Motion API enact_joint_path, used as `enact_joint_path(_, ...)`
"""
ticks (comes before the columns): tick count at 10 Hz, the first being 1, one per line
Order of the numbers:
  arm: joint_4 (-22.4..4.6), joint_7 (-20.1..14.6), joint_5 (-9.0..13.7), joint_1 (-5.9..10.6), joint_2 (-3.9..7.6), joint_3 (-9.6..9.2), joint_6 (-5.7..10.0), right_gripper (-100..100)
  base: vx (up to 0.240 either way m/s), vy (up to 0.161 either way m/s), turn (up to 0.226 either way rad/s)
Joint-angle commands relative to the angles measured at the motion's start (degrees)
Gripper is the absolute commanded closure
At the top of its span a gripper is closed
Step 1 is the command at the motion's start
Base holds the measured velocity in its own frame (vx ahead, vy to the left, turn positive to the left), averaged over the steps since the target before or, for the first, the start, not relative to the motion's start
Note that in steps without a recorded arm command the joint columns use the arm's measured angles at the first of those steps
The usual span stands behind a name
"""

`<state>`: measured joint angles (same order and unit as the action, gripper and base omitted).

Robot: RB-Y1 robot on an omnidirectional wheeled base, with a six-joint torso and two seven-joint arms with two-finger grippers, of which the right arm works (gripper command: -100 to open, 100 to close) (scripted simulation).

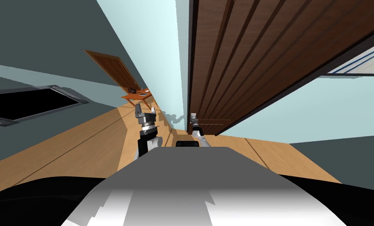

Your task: Push the door open

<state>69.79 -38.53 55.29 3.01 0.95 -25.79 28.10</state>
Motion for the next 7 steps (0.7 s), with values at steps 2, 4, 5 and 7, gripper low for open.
enact_joint_path(2, 1.88, 1.18, 1.01, -1.88, 1.23, 2.26, 0.92, 100, -0.160, -0.159, 0.434)
enact_joint_path(4, 3.37, 2.10, 1.89, -3.30, 1.75, 3.94, 1.49, 100, -0.176, -0.121, 0.397)
enact_joint_path(5, 3.37, 2.10, 1.89, -3.30, 1.75, 3.94, 1.49, 100, -0.146, -0.094, 0.168)
enact_joint_path(7, 4.15, 2.58, 2.35, -4.04, 1.94, 4.83, 1.78, 100, -0.090, -0.049, 0.156)
